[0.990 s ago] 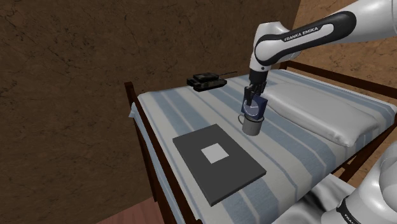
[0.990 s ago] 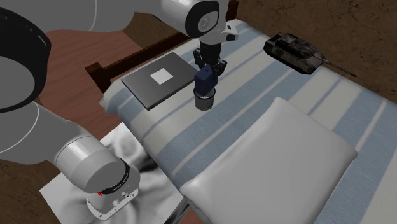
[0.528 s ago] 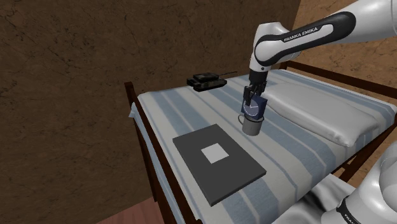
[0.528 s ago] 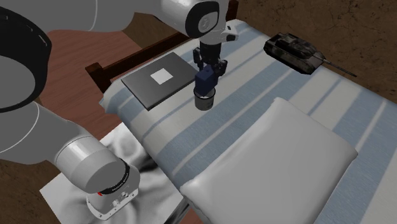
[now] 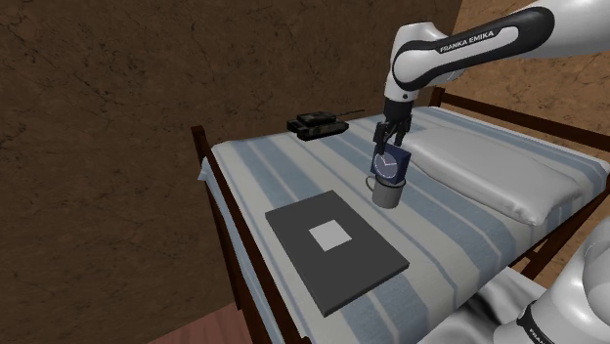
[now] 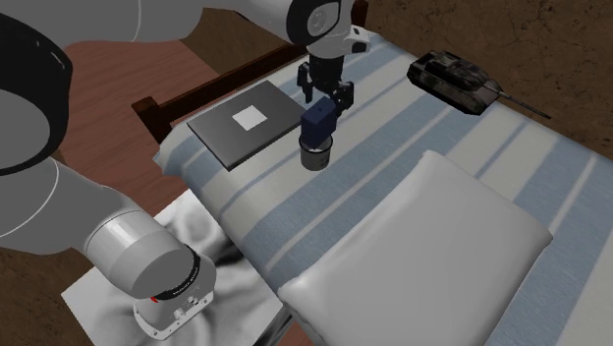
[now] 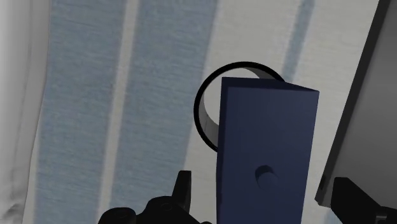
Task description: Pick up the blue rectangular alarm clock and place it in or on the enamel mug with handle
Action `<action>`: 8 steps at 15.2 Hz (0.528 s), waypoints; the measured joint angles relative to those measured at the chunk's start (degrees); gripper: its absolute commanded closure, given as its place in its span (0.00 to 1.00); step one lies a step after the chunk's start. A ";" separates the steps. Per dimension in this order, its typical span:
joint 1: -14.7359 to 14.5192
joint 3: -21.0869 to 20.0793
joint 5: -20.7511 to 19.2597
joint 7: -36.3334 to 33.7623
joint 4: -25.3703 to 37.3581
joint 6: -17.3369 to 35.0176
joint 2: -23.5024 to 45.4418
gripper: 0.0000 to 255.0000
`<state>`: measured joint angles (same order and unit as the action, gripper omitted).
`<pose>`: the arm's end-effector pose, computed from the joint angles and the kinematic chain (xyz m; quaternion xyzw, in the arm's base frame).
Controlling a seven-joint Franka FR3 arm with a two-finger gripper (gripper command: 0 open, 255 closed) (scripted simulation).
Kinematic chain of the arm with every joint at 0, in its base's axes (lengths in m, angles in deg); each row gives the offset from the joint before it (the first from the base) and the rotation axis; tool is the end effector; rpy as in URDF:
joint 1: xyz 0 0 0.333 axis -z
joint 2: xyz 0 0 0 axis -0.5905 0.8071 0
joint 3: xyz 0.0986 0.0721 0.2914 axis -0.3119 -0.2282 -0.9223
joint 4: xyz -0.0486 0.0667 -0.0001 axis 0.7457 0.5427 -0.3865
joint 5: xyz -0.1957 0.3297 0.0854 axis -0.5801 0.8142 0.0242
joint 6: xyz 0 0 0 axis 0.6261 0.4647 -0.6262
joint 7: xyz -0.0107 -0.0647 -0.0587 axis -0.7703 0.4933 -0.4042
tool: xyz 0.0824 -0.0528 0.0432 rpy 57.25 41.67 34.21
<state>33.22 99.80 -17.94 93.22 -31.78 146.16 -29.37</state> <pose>0.5136 -0.0669 0.4698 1.0000 0.0044 -0.0051 0.0046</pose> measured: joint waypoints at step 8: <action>-0.07 -0.15 -0.13 -0.17 2.61 -3.70 -1.05 0.00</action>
